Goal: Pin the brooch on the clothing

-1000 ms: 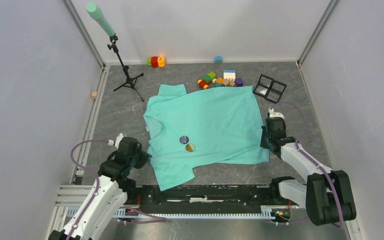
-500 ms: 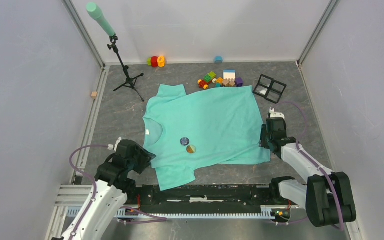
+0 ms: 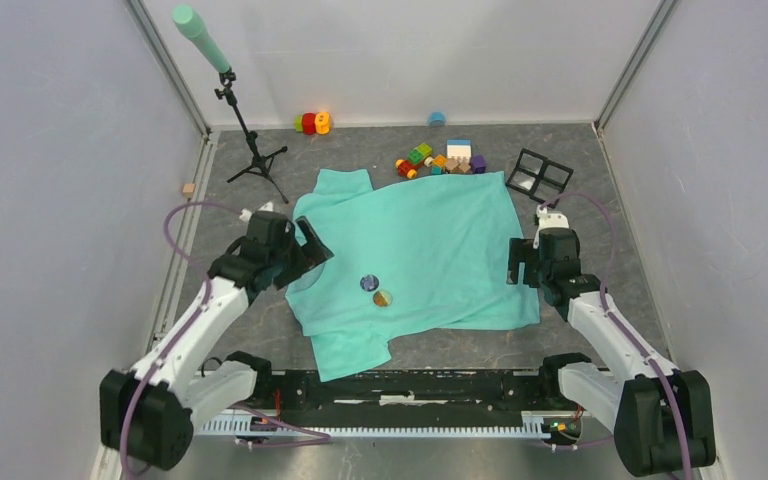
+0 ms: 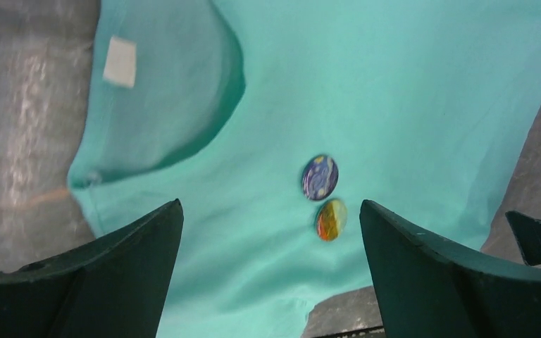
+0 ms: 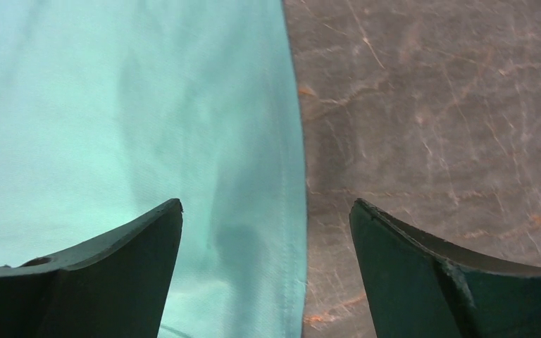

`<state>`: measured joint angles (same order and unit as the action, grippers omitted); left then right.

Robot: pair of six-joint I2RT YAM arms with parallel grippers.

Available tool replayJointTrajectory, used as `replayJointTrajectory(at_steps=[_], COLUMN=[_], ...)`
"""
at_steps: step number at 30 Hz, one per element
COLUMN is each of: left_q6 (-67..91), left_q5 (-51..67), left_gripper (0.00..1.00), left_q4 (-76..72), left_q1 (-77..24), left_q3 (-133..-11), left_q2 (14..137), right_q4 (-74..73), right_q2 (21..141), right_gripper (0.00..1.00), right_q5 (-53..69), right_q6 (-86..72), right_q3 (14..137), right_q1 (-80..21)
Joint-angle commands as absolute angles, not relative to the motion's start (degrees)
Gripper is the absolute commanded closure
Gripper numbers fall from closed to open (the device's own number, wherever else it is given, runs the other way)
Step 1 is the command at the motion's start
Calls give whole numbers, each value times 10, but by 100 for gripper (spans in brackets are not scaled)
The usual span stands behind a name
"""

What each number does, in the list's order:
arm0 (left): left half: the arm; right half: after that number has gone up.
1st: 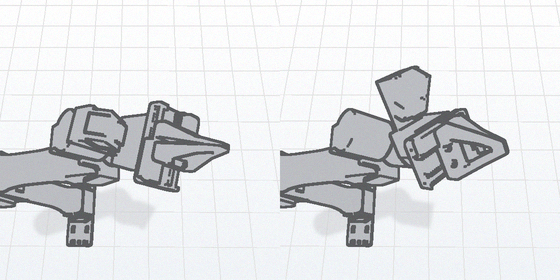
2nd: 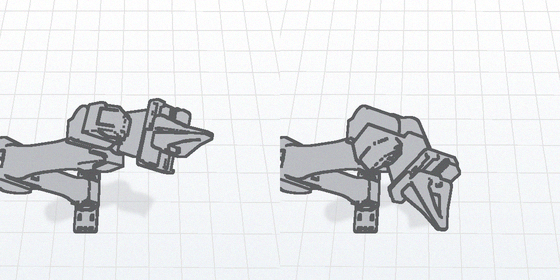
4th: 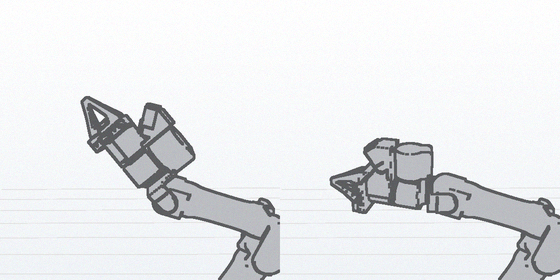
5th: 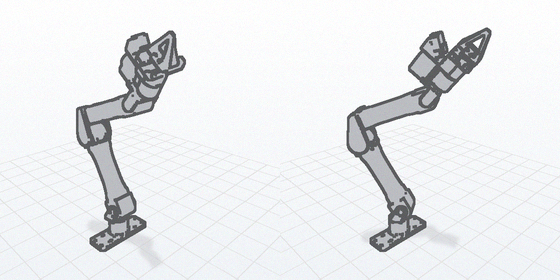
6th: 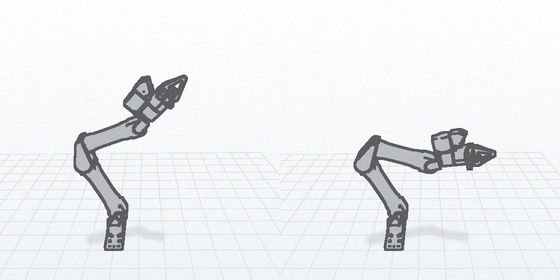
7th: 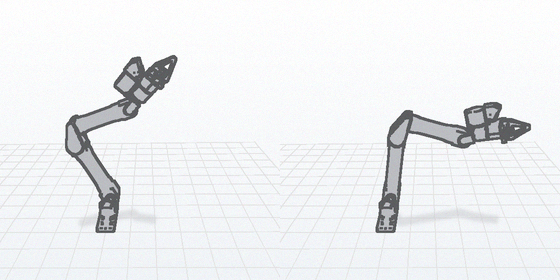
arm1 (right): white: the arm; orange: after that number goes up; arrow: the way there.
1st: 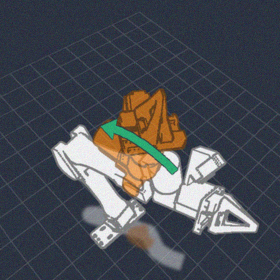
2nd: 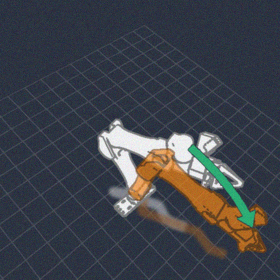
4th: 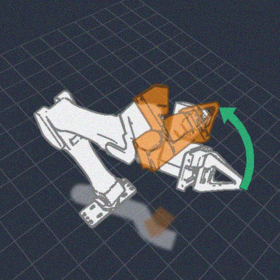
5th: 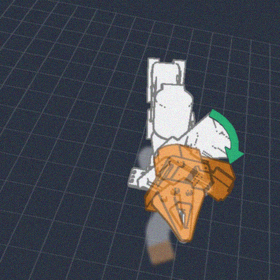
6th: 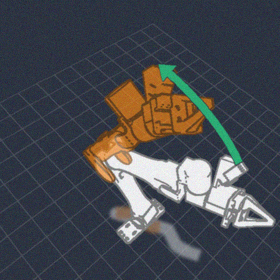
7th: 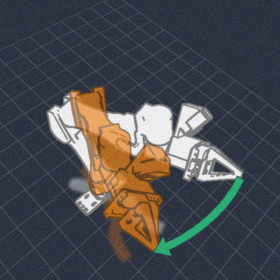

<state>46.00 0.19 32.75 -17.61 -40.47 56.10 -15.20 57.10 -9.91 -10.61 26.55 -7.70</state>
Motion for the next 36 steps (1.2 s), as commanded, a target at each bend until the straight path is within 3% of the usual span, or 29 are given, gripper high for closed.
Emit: replayJointTrajectory(at_steps=[1,11,22,29,36], left_q6=[361,342,313,302,248], left_q5=[24,32,23,21,18], left_gripper=[0,0,0,0,0], left_q4=[196,72,61,81,149], left_q1=[-165,-135,-110,-110,-111], left_q3=[-459,-505,-580,-571,-583], left_q2=[667,899,1013,944,766], right_q4=[-86,-43,-55,-65,-72], right_q2=[584,625,596,558,491], right_gripper=[6,5,4,2,2], right_q5=[-21,-2,-30,-64,-120], right_q6=[-86,-93,-95,-95,-62], right_q3=[291,288,287,292,320], right_q1=[-75,-75,-75,-75,-75])
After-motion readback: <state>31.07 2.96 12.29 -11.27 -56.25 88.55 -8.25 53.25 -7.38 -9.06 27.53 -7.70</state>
